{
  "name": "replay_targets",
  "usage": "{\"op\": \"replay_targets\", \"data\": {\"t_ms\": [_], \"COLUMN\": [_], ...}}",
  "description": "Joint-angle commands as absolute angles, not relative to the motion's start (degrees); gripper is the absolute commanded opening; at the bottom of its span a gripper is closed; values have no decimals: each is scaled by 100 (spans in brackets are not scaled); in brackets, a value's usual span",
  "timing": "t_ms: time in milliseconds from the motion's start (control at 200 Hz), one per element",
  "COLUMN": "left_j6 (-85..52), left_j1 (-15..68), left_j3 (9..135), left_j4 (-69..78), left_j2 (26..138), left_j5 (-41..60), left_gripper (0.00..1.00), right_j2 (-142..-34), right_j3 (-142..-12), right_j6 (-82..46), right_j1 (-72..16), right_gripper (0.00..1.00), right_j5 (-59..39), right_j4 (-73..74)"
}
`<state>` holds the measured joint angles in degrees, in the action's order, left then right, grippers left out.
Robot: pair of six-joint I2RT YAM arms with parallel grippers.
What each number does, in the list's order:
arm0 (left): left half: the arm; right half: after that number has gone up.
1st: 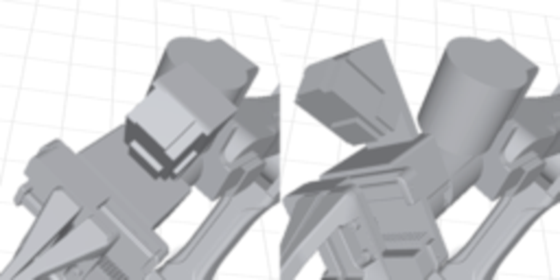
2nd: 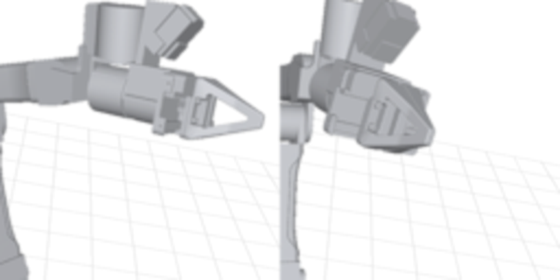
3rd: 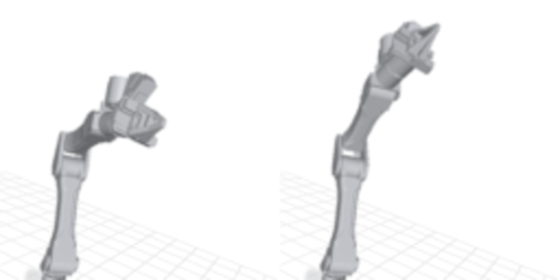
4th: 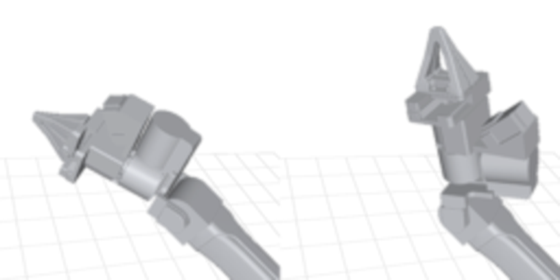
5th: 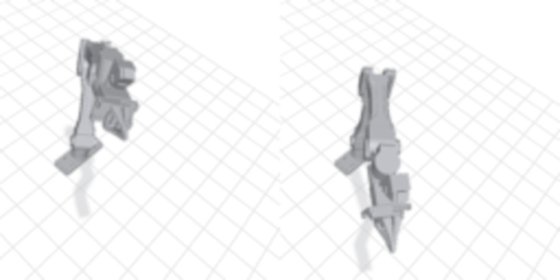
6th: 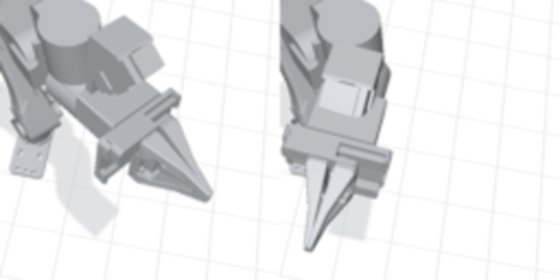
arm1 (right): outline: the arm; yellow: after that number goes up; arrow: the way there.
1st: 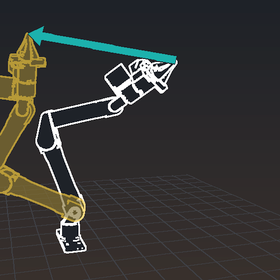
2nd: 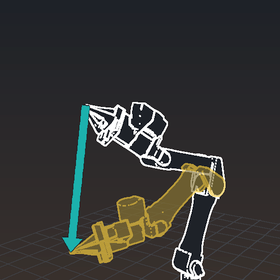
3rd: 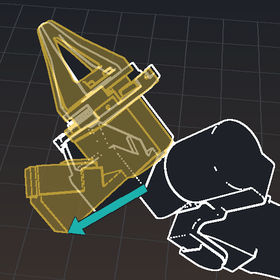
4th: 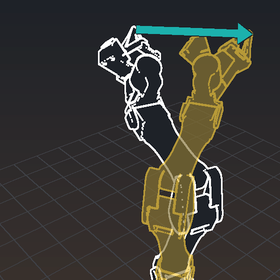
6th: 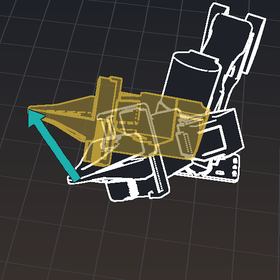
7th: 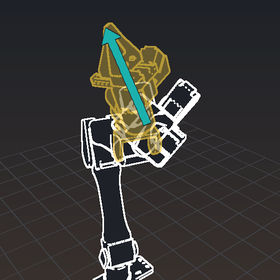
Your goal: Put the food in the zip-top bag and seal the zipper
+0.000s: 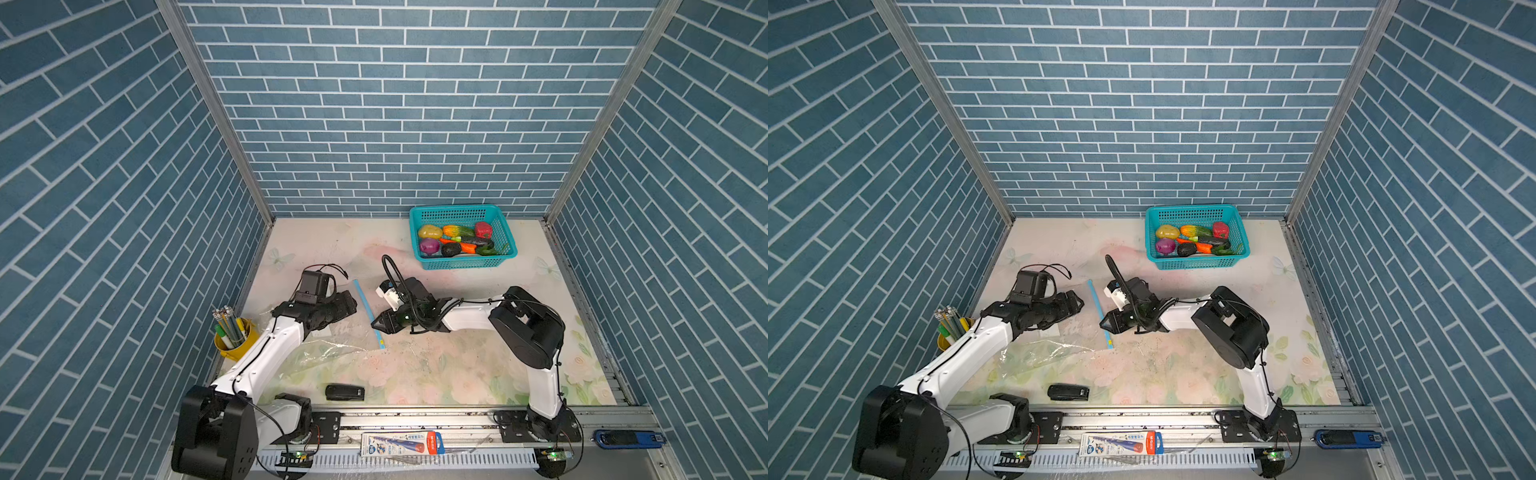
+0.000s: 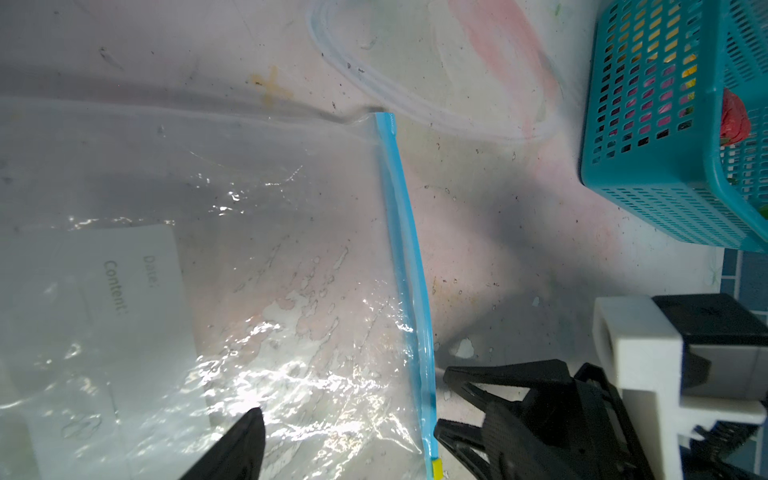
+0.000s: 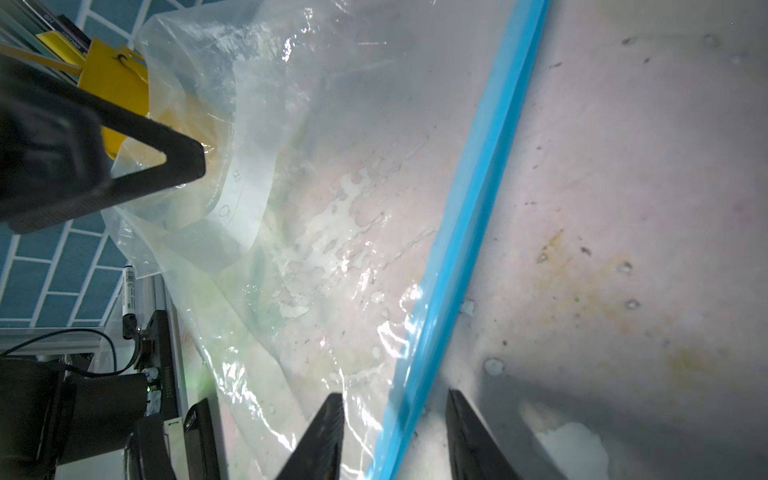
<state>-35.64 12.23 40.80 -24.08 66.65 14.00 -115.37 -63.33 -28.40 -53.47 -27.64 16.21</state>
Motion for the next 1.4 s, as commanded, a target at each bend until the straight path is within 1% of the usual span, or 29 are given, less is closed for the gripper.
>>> {"op": "replay_targets", "data": {"t_ms": [0,260,505,705,785,940,1155,1255,1320,1390], "left_j6": [-3579,-3620,-3634,-3661,-3690,-3748,-3806,-3771,-3760,-3754], "left_j1": [1191,1187,1194,1191,1203,1223,1331,1386,1405,1423], "left_j3": [4017,3779,3742,3753,3775,3928,4242,4375,4423,4540], "left_j4": [-2348,-2184,-2093,-2026,-1995,-2009,-2156,-2193,-2120,-2128], "left_j2": [6687,6713,6796,6888,6908,6926,6895,6934,6968,7050], "left_j5": [1395,1415,1459,1520,1547,1673,1770,1845,1982,2058], "left_gripper": [84,84,84,84,84,84,83,83,80,77], "right_j2": [-11728,-11958,-11978,-11815,-11781,-11656,-11483,-11470,-11411,-11351], "right_j3": [-6666,-6778,-6772,-6591,-6560,-6416,-5918,-5845,-5682,-5358], "right_j6": [-2969,-3073,-3103,-3033,-3007,-2884,-2476,-2304,-2068,-1605], "right_j1": [-5329,-5274,-5262,-5256,-5264,-5301,-5422,-5483,-5566,-5685], "right_gripper": [38,31,14,9,3,0,0,0,0,0], "right_j5": [-3087,-3260,-3321,-3219,-3193,-2897,-2310,-2039,-1714,-1357], "right_j4": [1883,2024,2125,2253,2281,2406,3270,3371,3678,4341]}}
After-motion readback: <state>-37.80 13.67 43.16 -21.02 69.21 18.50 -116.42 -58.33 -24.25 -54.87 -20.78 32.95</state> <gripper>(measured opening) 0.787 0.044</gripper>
